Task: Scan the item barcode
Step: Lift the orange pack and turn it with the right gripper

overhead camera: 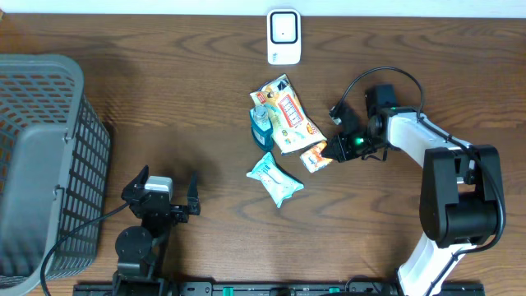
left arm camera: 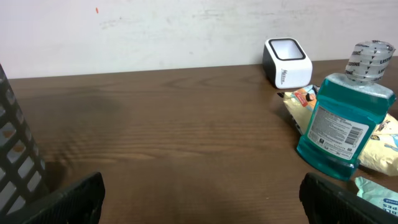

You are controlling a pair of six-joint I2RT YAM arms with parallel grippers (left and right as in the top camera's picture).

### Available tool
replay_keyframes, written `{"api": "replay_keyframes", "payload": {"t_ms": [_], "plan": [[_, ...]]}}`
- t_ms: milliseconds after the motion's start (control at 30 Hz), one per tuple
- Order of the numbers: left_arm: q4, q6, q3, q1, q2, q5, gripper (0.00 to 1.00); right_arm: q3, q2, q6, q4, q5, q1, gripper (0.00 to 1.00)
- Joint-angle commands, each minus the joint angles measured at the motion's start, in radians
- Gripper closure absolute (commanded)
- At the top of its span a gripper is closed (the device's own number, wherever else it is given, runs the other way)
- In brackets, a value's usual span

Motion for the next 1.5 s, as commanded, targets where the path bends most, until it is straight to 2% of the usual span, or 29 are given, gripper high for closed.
{"api": "replay_keyframes", "payload": {"t_ms": [0,67,267,367,600,800,1467], "plan": [[-0.039,-0.002,-0.013,0.003,-0.001,0.014,0.00,0.026,0.037,0.170,-0.024,0.057,0.001,0.98],[-0.039,-0.002,-0.013,0.003,-0.001,0.014,0.00,0.052,0.037,0.241,-0.072,0.058,-0.001,0.99],[-0.039,-0.002,-0.013,0.003,-0.001,0.014,0.00,0.127,0.037,0.597,-0.370,0.050,-0.012,0.98],[-0.039,-0.002,-0.013,0.003,-0.001,0.014,0.00,0.127,0.037,0.684,-0.509,0.034,-0.012,0.99],[-0.039,-0.002,-0.013,0.003,-0.001,0.014,0.00,0.127,0.037,0.686,-0.790,-0.091,-0.009,0.99],[-0.038,-0.002,-0.013,0.003,-0.001,0.014,0.00,0.127,0.037,0.686,-0.913,-0.103,-0.009,0.99],[-0.038,-0.002,-0.013,0.003,-0.001,0.014,0.00,0.127,0.037,0.684,-0.931,-0.102,-0.008,0.99]]}}
